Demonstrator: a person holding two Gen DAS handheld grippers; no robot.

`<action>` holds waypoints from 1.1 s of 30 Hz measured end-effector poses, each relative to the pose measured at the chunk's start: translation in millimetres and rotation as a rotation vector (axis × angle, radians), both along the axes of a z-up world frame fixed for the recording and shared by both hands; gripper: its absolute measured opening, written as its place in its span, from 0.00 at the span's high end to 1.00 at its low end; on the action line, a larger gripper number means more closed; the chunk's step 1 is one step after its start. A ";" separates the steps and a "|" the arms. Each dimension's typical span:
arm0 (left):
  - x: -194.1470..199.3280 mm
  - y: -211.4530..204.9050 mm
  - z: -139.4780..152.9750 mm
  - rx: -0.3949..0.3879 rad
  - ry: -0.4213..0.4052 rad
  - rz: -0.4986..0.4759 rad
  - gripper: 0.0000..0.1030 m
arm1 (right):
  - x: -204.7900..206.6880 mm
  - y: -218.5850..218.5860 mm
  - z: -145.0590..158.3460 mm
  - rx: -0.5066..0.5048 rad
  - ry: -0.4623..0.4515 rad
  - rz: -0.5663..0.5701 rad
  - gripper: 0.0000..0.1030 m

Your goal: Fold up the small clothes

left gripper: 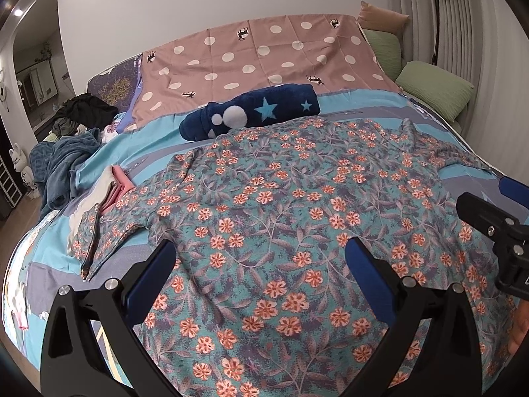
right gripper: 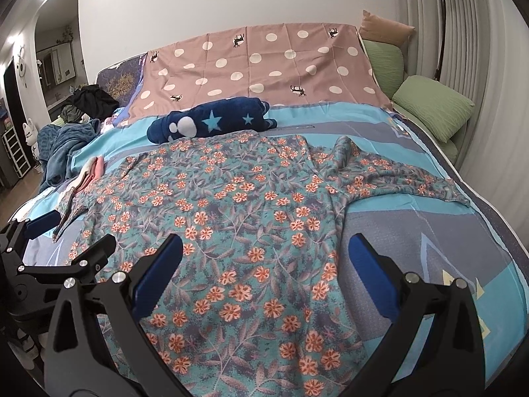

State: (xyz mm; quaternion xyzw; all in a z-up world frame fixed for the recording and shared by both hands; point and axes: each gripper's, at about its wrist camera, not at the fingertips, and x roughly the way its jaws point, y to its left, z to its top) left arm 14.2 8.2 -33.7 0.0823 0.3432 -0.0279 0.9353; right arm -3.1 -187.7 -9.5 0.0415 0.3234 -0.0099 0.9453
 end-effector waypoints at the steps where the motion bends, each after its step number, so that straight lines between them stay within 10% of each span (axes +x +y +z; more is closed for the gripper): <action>1: -0.1 0.0 0.0 0.000 0.000 0.000 0.01 | -0.1 -0.1 -0.1 0.001 0.000 0.000 0.02; 33: -1.5 17.5 1.1 -0.009 -0.014 0.032 0.01 | 5.3 12.4 -2.6 -0.029 0.030 0.015 0.02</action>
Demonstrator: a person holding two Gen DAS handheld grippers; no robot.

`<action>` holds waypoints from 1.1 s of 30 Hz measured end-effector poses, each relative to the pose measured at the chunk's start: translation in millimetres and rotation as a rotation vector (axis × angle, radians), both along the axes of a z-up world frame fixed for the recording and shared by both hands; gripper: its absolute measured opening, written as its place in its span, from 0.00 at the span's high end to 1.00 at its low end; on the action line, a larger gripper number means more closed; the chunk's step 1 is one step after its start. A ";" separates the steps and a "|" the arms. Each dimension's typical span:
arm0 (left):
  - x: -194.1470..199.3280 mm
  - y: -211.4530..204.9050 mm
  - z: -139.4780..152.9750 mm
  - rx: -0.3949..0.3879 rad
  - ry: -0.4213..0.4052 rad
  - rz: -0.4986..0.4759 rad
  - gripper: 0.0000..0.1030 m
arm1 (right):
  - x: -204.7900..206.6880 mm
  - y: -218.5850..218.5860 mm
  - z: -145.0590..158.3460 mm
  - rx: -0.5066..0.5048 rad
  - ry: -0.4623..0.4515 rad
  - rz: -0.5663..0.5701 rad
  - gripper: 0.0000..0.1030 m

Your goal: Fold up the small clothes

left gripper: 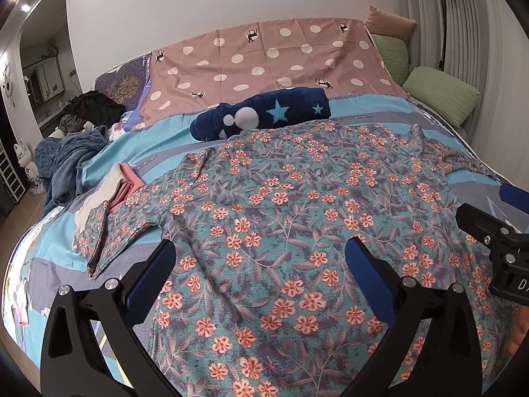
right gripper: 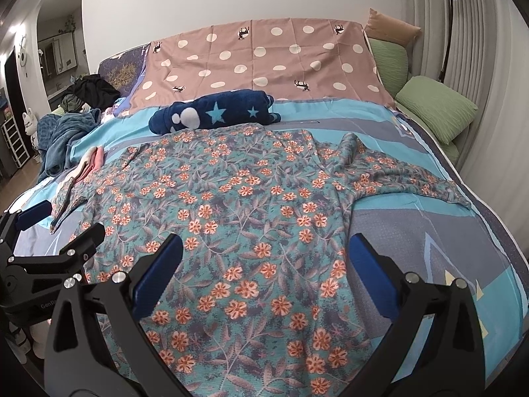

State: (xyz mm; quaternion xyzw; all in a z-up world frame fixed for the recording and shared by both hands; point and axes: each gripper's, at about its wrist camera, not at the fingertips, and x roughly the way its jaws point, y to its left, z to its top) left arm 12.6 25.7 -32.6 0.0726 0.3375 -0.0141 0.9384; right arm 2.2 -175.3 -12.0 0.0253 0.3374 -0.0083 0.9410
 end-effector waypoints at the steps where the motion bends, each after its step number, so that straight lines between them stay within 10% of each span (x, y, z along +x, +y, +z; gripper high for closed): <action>1: 0.5 1.0 -0.4 -0.001 0.001 0.002 0.01 | 0.4 0.8 -0.2 -0.001 0.002 0.000 0.02; 33: 27.7 67.0 -6.7 -0.082 -0.017 0.123 0.01 | 25.2 17.0 -20.6 -0.041 0.101 0.005 0.02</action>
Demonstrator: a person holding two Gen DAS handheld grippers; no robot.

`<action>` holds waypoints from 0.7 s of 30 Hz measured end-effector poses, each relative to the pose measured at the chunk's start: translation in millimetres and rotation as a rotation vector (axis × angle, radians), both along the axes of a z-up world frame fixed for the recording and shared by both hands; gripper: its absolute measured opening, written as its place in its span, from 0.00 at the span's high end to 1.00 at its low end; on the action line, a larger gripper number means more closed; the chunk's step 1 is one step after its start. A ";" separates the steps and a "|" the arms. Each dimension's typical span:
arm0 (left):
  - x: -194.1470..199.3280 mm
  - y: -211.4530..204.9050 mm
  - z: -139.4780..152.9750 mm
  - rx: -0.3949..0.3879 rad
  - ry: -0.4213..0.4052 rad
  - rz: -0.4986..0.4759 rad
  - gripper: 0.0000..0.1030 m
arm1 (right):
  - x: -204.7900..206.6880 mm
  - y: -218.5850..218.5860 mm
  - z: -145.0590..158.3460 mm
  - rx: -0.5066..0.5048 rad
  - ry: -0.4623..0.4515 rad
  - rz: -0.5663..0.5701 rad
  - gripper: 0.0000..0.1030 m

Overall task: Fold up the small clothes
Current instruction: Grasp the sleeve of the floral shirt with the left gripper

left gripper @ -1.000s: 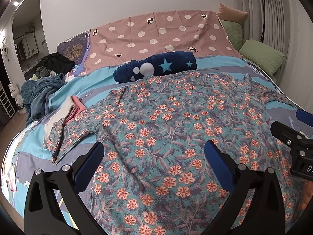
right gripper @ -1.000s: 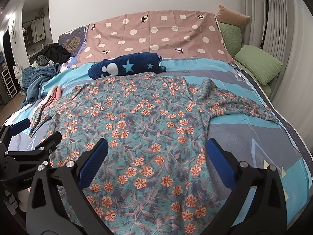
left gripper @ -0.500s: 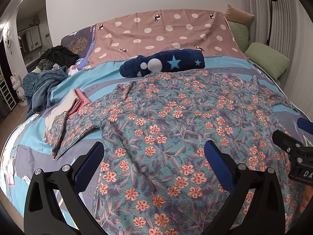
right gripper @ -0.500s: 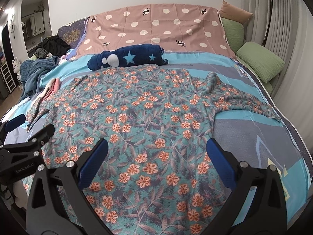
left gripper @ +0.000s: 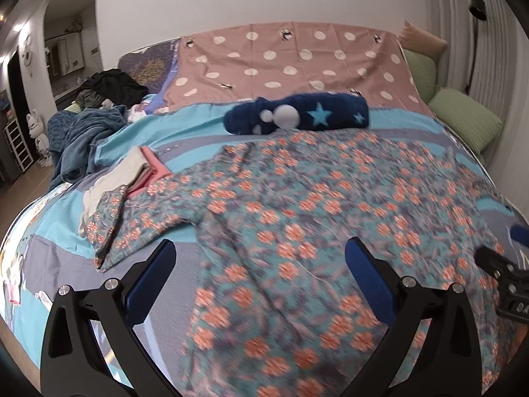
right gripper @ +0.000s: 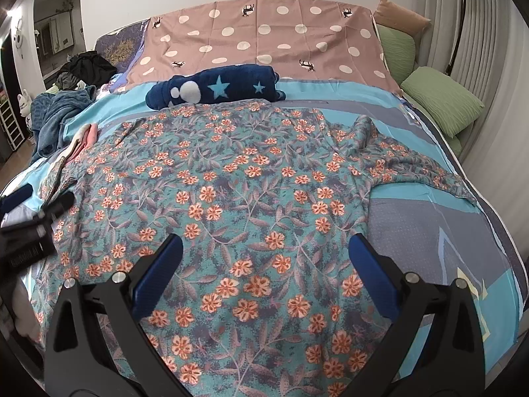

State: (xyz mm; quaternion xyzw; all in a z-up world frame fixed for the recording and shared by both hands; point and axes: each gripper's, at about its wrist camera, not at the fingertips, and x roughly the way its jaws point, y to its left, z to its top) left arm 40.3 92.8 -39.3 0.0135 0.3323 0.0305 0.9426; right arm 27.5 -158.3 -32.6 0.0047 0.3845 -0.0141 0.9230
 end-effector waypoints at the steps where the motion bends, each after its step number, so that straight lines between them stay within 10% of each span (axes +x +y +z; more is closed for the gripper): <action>1: 5.5 13.3 0.7 -0.013 -0.006 0.026 0.01 | 0.8 -0.6 -0.6 -0.003 0.003 -0.003 0.02; 11: 96.8 204.6 -38.8 -0.056 0.189 0.456 0.45 | 3.0 -16.6 -3.5 -0.005 0.014 -0.058 0.02; 21: 164.6 244.9 -90.3 -0.025 0.353 0.503 0.48 | 14.4 -17.0 -7.7 -0.026 0.035 -0.071 0.02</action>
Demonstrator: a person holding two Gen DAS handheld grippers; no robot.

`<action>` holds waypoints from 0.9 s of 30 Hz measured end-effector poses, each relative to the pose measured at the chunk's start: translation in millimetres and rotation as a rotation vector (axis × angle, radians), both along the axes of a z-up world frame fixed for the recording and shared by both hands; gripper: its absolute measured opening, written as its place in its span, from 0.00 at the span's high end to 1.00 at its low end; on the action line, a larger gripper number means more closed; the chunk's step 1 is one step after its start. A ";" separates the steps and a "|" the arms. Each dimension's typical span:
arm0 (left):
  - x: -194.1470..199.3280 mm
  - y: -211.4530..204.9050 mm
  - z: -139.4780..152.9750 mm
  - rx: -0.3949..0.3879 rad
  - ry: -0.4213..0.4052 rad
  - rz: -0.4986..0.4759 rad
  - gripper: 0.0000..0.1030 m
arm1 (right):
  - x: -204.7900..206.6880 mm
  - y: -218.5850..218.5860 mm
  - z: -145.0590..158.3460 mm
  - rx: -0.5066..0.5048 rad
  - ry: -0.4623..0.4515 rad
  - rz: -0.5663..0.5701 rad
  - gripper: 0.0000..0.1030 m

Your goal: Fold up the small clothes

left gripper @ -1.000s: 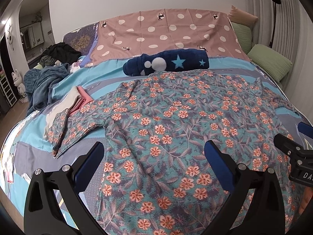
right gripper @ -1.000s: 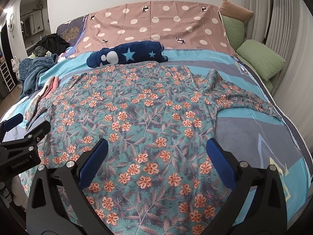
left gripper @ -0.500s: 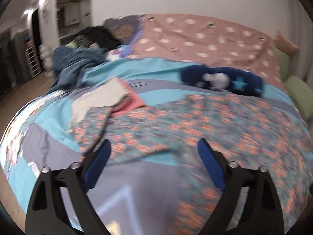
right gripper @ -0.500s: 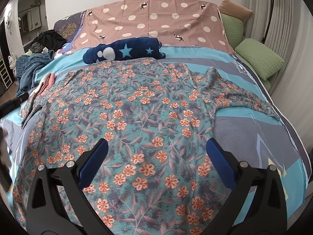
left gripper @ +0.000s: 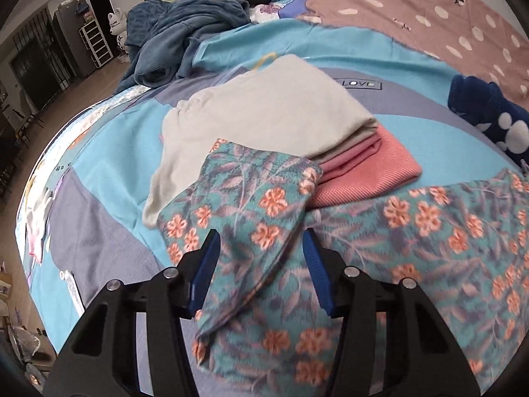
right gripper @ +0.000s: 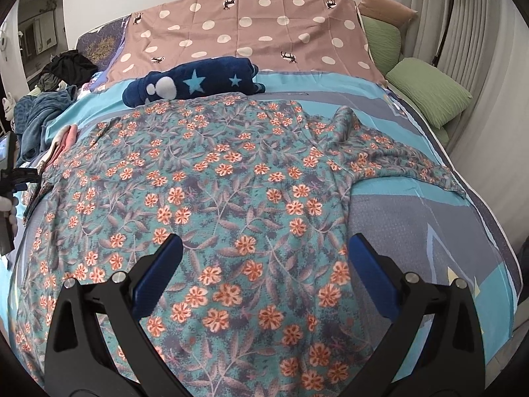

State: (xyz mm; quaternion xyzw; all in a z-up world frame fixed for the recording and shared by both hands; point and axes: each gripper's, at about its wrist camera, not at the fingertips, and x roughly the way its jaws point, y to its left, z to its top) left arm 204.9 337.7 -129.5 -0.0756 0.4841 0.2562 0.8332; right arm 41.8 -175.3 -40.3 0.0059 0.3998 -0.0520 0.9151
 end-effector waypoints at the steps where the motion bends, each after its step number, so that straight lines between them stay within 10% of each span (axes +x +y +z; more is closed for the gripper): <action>1: 4.6 0.3 -2.0 0.002 0.006 0.001 0.51 | 1.2 0.0 -0.2 0.000 0.001 -0.001 0.02; 7: 7.8 7.7 16.3 -0.044 -0.064 -0.014 0.96 | 4.6 -2.0 1.2 -0.006 -0.005 -0.002 0.02; 18: -31.3 -122.2 133.6 -0.086 -0.363 -0.399 0.97 | 12.1 -3.8 9.5 0.010 -0.035 0.018 0.02; 27: -55.2 -265.0 156.5 -0.208 -0.388 -0.735 0.97 | 8.1 -6.6 21.0 0.015 -0.069 0.032 0.02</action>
